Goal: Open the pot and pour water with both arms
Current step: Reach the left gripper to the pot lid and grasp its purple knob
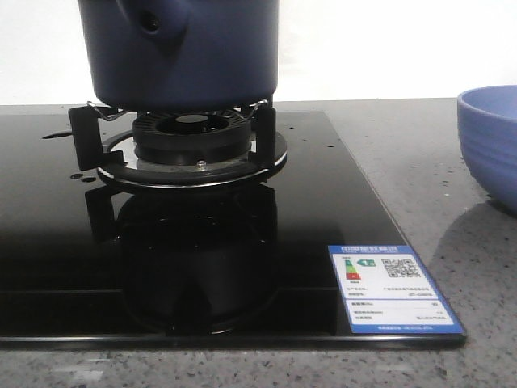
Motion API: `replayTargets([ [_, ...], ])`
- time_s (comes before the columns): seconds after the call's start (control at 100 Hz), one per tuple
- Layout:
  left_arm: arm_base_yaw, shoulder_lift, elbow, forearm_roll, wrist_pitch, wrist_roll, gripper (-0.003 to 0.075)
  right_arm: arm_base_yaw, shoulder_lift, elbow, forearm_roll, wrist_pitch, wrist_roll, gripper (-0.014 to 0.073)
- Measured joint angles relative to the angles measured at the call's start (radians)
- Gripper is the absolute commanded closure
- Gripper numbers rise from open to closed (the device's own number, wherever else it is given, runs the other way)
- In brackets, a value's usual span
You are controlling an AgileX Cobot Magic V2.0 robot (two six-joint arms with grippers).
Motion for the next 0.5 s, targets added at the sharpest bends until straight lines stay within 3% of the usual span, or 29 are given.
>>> replayTargets([
  [0.17,-0.005,0.118,-0.032,-0.165,0.101,0.226,0.0738,0.002,0.017,0.000,0.228,0.032,-0.214,0.0663],
  [0.26,-0.005,0.161,-0.061,-0.184,0.113,0.317,0.0703,0.001,0.017,-0.004,0.277,0.017,-0.296,0.0663],
  [0.37,-0.005,0.180,-0.103,-0.191,0.117,0.441,0.0519,0.002,0.017,-0.004,0.285,-0.005,-0.350,0.0621],
  [0.5,-0.005,0.180,-0.148,-0.197,0.070,0.509,0.0259,0.002,0.017,-0.004,0.289,-0.030,-0.392,0.0397],
])
